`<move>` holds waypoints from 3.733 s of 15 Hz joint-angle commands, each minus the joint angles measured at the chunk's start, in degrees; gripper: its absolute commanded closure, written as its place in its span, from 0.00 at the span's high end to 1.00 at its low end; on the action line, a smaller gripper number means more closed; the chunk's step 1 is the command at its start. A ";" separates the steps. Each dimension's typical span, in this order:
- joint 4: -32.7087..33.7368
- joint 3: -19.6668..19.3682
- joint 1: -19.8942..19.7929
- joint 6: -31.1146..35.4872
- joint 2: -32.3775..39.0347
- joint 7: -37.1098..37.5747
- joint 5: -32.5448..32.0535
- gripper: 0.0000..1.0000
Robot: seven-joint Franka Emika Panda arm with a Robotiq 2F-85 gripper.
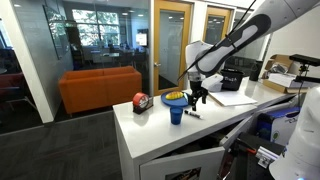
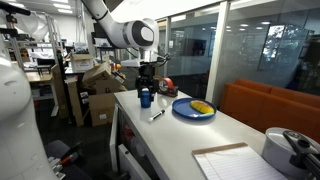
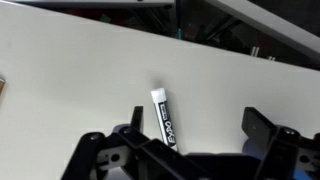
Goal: Put the marker in the cup
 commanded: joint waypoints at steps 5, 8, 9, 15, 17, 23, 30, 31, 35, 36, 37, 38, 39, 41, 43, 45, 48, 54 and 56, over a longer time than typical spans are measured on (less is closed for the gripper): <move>7.82 -2.82 -0.31 -0.34 8.38 -1.68 -0.02 1.00; 9.67 -3.70 -0.46 -0.89 10.48 -2.55 0.62 1.00; 10.14 -3.95 -0.49 -0.89 11.02 -2.77 0.68 1.00; 11.72 -4.97 -0.62 -1.24 13.03 -3.69 0.91 1.00; 12.03 -5.13 -0.53 -2.14 13.04 -3.47 0.67 1.00; 10.42 -5.11 -0.17 -0.42 12.18 -2.11 0.02 1.00; 9.46 -4.84 0.03 0.60 12.33 -2.96 -0.43 1.00; 8.99 -4.72 0.12 0.90 12.36 -3.26 -0.35 1.00; 7.13 -4.46 0.04 2.59 12.37 -5.97 0.60 1.00; 6.75 -4.44 -0.12 3.16 12.36 -7.15 1.06 1.00; 6.35 -4.42 -0.24 4.03 12.41 -8.33 1.45 1.00; 6.03 -4.41 -0.35 4.70 12.49 -9.39 1.89 1.00; 5.81 -4.41 -0.46 5.34 12.64 -10.33 2.34 1.00; 5.39 -4.39 -0.65 6.39 12.87 -12.03 3.28 1.00; 5.08 -4.35 -0.78 7.14 13.08 -13.56 3.97 1.00; 4.90 -4.30 -0.84 7.90 13.44 -14.78 4.58 1.00; 4.60 -4.29 -0.89 9.19 14.00 -15.89 4.97 1.00; 3.75 -4.44 -1.20 11.31 14.40 -16.81 5.12 1.00; 3.55 -4.51 -1.27 11.78 14.47 -17.01 5.12 0.97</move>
